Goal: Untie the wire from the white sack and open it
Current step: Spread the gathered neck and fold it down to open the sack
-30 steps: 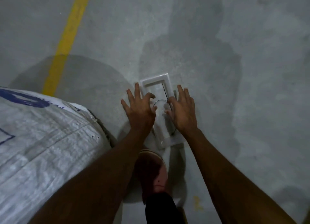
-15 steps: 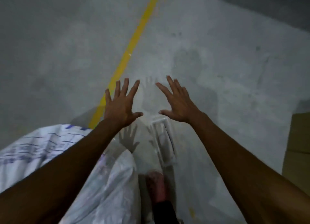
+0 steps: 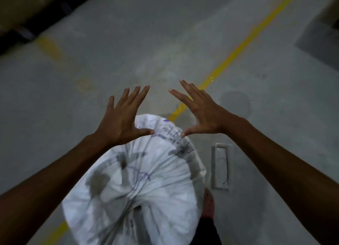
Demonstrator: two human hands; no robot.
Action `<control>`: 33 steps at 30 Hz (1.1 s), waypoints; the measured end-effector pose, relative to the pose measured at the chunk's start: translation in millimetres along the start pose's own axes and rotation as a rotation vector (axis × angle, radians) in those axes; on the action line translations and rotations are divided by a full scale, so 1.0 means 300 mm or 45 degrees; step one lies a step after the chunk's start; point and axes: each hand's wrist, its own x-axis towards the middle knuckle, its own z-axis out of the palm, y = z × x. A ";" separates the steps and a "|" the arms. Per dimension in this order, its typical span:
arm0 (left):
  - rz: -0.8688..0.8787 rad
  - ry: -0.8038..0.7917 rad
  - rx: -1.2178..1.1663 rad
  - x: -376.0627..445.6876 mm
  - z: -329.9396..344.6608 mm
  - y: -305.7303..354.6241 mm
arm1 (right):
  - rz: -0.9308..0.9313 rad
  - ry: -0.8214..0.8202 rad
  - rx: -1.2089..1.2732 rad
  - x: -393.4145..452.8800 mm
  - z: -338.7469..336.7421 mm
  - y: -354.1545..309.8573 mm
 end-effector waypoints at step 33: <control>-0.483 0.529 -1.087 -0.977 0.467 -0.298 | -0.770 -0.489 -0.036 0.068 0.552 -0.746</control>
